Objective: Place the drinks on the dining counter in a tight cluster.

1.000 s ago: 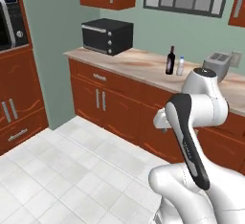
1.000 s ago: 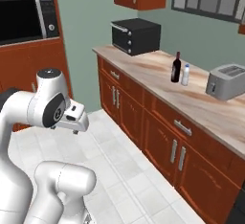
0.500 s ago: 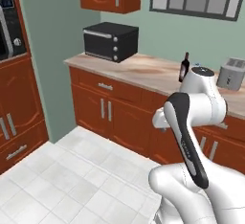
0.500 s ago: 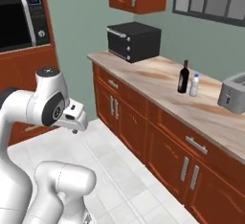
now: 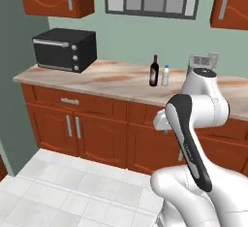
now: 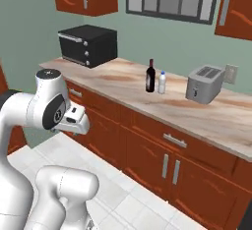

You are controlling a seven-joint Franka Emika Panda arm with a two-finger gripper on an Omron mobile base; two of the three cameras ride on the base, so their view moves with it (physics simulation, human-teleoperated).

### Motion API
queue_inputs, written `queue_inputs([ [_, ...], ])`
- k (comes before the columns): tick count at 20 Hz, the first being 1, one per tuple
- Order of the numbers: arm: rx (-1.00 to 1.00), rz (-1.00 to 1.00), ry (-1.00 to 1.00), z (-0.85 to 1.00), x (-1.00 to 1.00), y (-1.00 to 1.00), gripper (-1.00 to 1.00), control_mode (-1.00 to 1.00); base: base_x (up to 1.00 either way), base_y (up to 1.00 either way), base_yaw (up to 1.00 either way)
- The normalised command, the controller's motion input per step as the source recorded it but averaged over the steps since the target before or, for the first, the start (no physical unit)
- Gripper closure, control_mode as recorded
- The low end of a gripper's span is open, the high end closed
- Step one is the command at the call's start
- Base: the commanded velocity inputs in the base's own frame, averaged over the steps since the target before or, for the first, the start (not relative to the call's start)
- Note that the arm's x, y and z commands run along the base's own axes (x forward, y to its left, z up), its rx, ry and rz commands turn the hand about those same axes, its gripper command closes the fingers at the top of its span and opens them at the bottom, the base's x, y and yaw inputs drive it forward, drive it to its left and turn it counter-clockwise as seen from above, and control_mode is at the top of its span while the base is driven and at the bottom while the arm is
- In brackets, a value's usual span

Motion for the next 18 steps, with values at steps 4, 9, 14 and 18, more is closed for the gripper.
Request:
queue_inputs([
  [4, 0.0, 0.0, 0.0, 0.0, 0.0, 0.0, -1.0, 1.0, 0.56, 0.32, -0.49],
  [9, 0.0, 0.0, 0.0, 0.0, 0.0, 0.0, -1.0, 1.0, 0.72, 0.32, -0.08],
  [14, 0.0, 0.0, 0.0, 0.0, 0.0, 0.0, -1.0, 1.0, 0.75, 0.34, -0.15],
  [18, 0.0, 0.0, 0.0, 0.0, 0.0, 0.0, -1.0, 1.0, 0.54, 0.32, -0.45],
])
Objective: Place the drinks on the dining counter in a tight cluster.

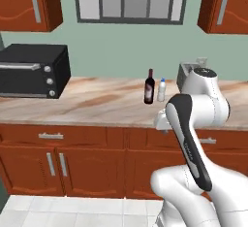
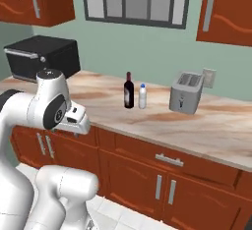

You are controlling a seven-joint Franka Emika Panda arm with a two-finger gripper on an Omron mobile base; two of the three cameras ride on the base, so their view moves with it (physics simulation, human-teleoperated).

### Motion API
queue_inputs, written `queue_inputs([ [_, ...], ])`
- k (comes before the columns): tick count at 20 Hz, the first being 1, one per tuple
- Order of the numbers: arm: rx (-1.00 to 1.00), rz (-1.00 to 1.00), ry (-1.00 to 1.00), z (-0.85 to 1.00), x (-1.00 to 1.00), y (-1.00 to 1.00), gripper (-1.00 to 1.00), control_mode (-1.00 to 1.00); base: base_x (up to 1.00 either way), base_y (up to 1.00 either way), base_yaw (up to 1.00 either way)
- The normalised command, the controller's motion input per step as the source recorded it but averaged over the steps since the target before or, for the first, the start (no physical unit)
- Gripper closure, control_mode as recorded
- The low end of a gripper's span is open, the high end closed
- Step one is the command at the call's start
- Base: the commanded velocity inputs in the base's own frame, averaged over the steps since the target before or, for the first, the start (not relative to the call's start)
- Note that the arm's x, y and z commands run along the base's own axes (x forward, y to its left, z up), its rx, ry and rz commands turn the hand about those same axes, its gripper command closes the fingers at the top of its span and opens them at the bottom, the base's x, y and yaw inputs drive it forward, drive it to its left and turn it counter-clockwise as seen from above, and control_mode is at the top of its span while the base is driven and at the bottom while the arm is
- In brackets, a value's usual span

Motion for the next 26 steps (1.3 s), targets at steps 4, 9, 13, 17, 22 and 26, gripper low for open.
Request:
queue_inputs([
  [4, 0.0, 0.0, 0.0, 0.0, 0.0, 0.0, -1.0, 1.0, 0.49, 0.39, -0.49],
  [9, 0.0, 0.0, 0.0, 0.0, 0.0, 0.0, -1.0, 1.0, 0.51, 0.44, -0.34],
  [13, 0.0, 0.0, 0.0, 0.0, 0.0, 0.0, -1.0, 1.0, 0.56, 0.37, -0.19],
  [17, 0.0, 0.0, 0.0, 0.0, 0.0, 0.0, -1.0, 1.0, 0.58, 0.3, -0.11],
  [22, 0.0, 0.0, 0.0, 0.0, 0.0, 0.0, -1.0, 1.0, 0.44, 0.29, -0.07],
  [26, 0.0, 0.0, 0.0, 0.0, 0.0, 0.0, -1.0, 1.0, 0.24, 0.2, -0.04],
])
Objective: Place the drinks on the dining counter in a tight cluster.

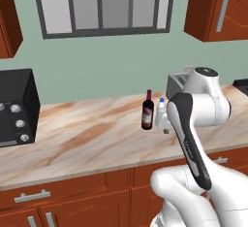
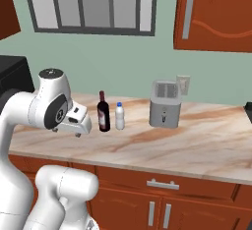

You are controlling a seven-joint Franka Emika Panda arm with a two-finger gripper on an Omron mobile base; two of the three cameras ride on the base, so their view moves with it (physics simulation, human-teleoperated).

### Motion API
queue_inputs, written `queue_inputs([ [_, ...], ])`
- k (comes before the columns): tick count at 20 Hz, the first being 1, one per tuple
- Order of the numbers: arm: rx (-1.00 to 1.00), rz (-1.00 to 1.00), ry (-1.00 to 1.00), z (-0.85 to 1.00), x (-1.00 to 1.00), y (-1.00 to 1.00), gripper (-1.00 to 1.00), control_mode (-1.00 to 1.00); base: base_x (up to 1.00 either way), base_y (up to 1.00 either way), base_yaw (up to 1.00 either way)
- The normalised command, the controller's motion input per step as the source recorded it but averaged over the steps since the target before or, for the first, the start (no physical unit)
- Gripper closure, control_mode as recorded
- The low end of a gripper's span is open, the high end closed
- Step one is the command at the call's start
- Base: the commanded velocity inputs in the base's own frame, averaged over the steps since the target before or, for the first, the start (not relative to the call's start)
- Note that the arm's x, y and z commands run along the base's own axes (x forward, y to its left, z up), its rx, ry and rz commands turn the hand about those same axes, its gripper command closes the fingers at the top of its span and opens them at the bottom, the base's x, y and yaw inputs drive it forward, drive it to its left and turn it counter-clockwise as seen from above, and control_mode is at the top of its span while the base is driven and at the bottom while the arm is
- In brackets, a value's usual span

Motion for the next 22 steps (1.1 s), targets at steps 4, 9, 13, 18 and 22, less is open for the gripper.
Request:
queue_inputs([
  [4, 0.0, 0.0, 0.0, 0.0, 0.0, 0.0, -1.0, 1.0, 0.09, 0.06, 0.0],
  [9, 0.0, 0.0, 0.0, 0.0, 0.0, 0.0, -1.0, 1.0, 0.22, 0.04, 0.0],
  [13, 0.0, 0.0, 0.0, 0.0, 0.0, 0.0, -1.0, 1.0, 0.35, 0.05, 0.0],
  [18, 0.0, 0.0, 0.0, 0.0, 0.0, 0.0, -1.0, 1.0, 0.05, 0.03, 0.0],
  [22, 0.0, 0.0, 0.0, 0.0, 0.0, 0.0, -1.0, 1.0, 0.0, 0.0, 0.0],
])
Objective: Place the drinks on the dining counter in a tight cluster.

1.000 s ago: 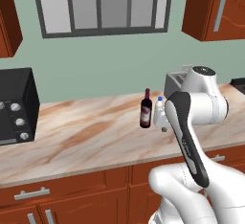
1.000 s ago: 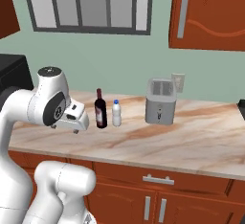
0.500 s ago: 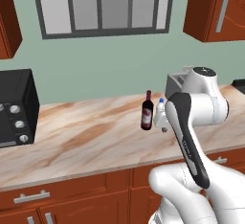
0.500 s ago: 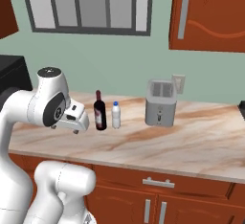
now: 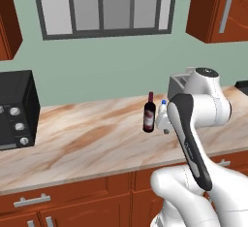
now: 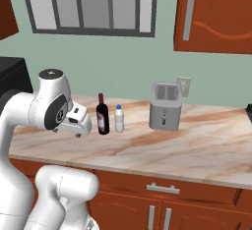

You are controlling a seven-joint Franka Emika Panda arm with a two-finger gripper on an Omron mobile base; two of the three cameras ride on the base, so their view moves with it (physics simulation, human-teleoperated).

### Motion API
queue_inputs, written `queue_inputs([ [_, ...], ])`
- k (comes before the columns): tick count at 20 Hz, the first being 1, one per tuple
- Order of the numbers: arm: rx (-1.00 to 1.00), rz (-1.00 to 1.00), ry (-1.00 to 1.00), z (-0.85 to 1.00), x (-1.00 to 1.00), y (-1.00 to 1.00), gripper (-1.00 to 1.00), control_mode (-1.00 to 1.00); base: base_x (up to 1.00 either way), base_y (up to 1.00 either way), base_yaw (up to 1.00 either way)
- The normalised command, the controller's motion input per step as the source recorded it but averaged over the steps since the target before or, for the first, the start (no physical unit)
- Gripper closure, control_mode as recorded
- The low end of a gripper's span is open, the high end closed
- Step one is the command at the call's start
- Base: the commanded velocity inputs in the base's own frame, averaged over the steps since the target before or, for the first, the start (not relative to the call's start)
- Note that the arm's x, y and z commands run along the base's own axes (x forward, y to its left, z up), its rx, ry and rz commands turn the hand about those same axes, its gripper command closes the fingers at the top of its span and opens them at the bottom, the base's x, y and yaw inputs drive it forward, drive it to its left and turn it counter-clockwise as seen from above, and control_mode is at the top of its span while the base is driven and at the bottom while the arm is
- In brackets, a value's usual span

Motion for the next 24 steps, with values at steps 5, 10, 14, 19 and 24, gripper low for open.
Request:
queue_inputs([
  [5, 0.0, 0.0, 0.0, 0.0, 0.0, 0.0, -1.0, 1.0, 0.0, 0.0, 0.0],
  [10, 0.0, 0.0, 0.0, 0.0, 0.0, 0.0, -1.0, 1.0, 0.0, 0.0, 0.0],
  [14, 0.0, 0.0, 0.0, 0.0, 0.0, 0.0, -1.0, 1.0, 0.0, 0.0, 0.0],
  [19, 0.0, 0.03, 0.0, 0.0, 0.0, -0.01, -1.0, -1.0, 0.0, 0.0, 0.0],
  [24, 0.0, 0.13, -0.03, 0.0, -0.04, -0.02, -1.0, -1.0, 0.0, 0.0, 0.0],
])
